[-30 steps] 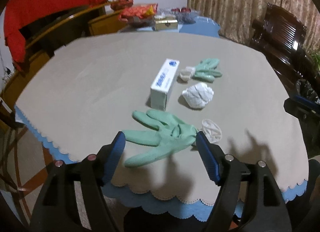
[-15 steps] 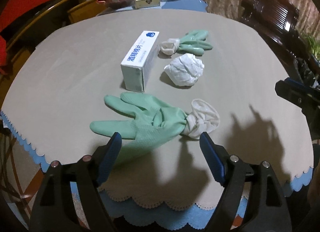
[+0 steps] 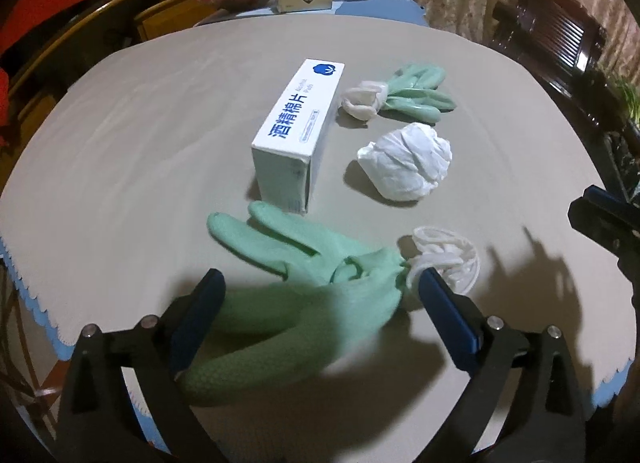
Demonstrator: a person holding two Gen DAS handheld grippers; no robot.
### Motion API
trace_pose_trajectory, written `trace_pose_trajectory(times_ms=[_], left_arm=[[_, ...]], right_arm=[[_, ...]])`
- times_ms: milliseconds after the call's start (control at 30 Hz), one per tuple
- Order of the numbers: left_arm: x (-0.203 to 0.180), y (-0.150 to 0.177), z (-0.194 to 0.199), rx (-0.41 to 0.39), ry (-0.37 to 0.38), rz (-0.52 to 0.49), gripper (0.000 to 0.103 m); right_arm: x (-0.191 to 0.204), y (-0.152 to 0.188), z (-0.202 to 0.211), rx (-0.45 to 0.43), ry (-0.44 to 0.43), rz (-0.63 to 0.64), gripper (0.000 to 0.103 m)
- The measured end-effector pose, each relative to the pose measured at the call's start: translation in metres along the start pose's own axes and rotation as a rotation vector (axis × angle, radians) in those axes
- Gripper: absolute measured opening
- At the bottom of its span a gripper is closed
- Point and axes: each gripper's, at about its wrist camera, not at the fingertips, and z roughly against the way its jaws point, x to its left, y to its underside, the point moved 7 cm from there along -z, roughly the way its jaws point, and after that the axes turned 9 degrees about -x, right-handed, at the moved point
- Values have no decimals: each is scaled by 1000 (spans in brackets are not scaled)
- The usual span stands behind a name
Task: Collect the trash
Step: 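Grasp the green glove with the left tool while the right tool grasps the white tissue ball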
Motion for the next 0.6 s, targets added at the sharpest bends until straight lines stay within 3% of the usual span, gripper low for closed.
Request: trace_pose_trajectory(times_ms=[300,433,467,533,567,600], left_arm=[[1,16,14,28,28,-32,95],[2,21,3,62,5,-41,88],[2,19,3,54,8,-41,84],[2,17,2,52,14,-38,52],[1,17,1,56,23,-36,50],[-1,16,1,48,42,-35,41]], right_arm=[[-6,-3,-2,0,8,-1,38],[-5,-4,-3,3,6,-2,38],[-4,-5,-2,1,6,-1,38],[-3,-7,-1,-4,7,2,38],[-3,-7,-1,-3,7,3,38],[-3,-7,-2,-3,8,3,38]])
